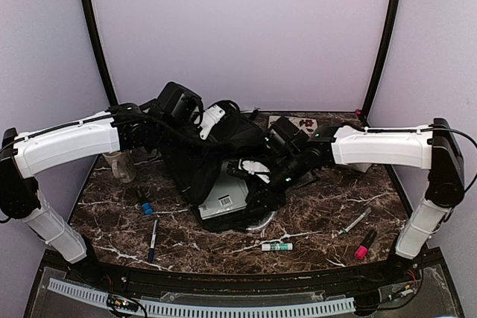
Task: Pack the student bag
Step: Place the book in the largest pocket of the bag, then adjust the largest pocket of the bag to the book.
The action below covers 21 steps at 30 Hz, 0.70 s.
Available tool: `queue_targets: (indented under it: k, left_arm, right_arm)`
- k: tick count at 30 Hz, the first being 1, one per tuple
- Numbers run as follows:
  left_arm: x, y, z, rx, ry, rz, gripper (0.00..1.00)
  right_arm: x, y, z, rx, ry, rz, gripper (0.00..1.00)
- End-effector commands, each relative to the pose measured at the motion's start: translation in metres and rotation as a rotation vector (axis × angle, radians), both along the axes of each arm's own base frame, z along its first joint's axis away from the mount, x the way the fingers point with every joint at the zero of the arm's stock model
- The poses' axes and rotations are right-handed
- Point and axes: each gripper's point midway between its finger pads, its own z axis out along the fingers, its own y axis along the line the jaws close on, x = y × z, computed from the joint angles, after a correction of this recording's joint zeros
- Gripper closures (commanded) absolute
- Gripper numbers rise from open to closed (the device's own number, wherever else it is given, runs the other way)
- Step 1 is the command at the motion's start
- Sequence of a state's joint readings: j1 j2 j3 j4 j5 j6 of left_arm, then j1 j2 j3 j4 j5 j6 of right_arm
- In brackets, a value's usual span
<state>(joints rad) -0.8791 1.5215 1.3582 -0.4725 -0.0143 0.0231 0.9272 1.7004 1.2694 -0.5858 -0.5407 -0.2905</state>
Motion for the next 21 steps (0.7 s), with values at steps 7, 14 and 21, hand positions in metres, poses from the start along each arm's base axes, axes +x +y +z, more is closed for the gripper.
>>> queue_targets:
  k: [7, 14, 21]
  left_arm:
    - [0.004, 0.017, 0.039, -0.051, -0.112, 0.039, 1.0]
    - [0.003, 0.021, 0.047, -0.03, -0.129, 0.025, 1.0]
    - [0.001, 0.021, 0.04, -0.003, -0.118, 0.004, 1.0]
  right_arm:
    - [0.0, 0.001, 0.028, -0.003, -0.507, 0.159, 0.85]
    - [0.025, 0.022, 0.001, -0.122, -0.75, 0.201, 0.48]
    - [0.036, 0.037, -0.03, -0.199, -0.847, 0.276, 0.41]
